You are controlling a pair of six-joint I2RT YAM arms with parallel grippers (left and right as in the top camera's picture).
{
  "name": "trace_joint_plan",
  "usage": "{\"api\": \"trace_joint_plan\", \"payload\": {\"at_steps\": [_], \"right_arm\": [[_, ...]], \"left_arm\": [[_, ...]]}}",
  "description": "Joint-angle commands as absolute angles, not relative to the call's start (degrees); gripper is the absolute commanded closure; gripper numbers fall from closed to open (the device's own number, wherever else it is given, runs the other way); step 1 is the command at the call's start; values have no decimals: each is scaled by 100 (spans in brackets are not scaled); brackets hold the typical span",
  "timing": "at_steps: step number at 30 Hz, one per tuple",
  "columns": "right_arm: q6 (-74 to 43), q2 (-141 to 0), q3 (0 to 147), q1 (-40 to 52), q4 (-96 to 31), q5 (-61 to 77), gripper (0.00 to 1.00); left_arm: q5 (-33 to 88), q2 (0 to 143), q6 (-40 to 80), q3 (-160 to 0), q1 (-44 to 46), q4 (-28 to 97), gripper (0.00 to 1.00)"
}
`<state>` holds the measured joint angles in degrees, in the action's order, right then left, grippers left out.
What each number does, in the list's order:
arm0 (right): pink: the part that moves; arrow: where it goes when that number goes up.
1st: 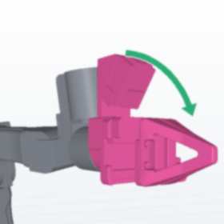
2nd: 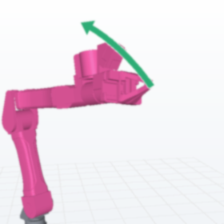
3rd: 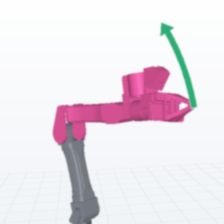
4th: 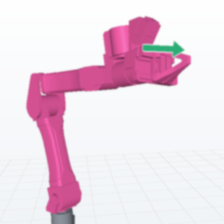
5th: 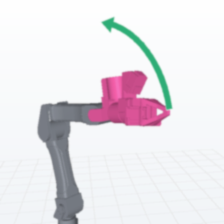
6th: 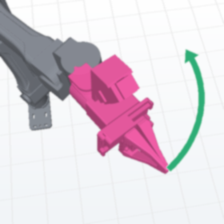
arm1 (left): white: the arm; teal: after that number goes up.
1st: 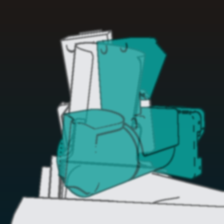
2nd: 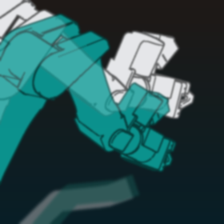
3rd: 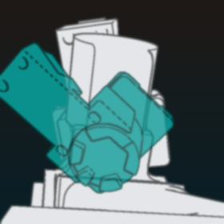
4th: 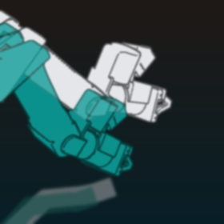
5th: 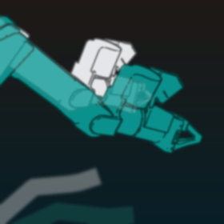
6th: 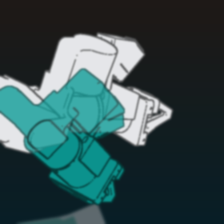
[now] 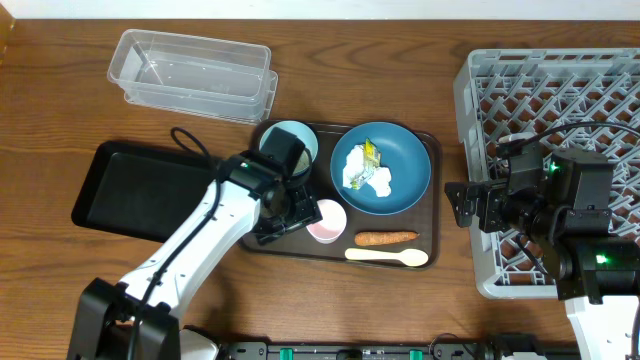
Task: Sort waste into correct bins and load items into the dishwasher rack
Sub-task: 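Grasp the pink-lined white cup with the left gripper and lift it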
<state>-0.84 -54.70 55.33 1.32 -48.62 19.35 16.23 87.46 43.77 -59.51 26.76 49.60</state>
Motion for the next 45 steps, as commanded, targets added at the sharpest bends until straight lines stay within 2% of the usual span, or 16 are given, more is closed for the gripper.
{"api": "trace_joint_plan", "payload": {"at_steps": [1, 10, 16, 19, 25, 30, 36, 45], "right_arm": [[-38, -5465, 5662, 104, -4869, 1992, 1], [-38, -5465, 5662, 104, -4871, 1994, 1], [-36, -5465, 5662, 104, -4925, 1992, 1], [-36, -5465, 5662, 104, -4974, 1992, 1], [-36, -5465, 5662, 104, -4978, 1992, 1], [-36, -5465, 5662, 104, -4978, 1992, 1], [-36, -5465, 5662, 104, -4980, 1992, 1], [-36, -5465, 5662, 104, -5000, 1992, 1]], "left_arm": [[1428, 8888, 4534, -6023, 2825, 4899, 25], [1356, 9198, 4532, -6023, 3166, 4825, 35], [1236, 9216, 4528, -6023, 3190, 4849, 56], [1238, 9216, 4528, -6023, 3190, 4851, 59], [1236, 9201, 4469, -6025, 3190, 4853, 73], [1236, 9201, 4464, -6025, 3190, 4851, 78], [1238, 9198, 4464, -6025, 3190, 4853, 92], [1249, 9024, 4265, -6036, 3190, 4928, 94]]}}
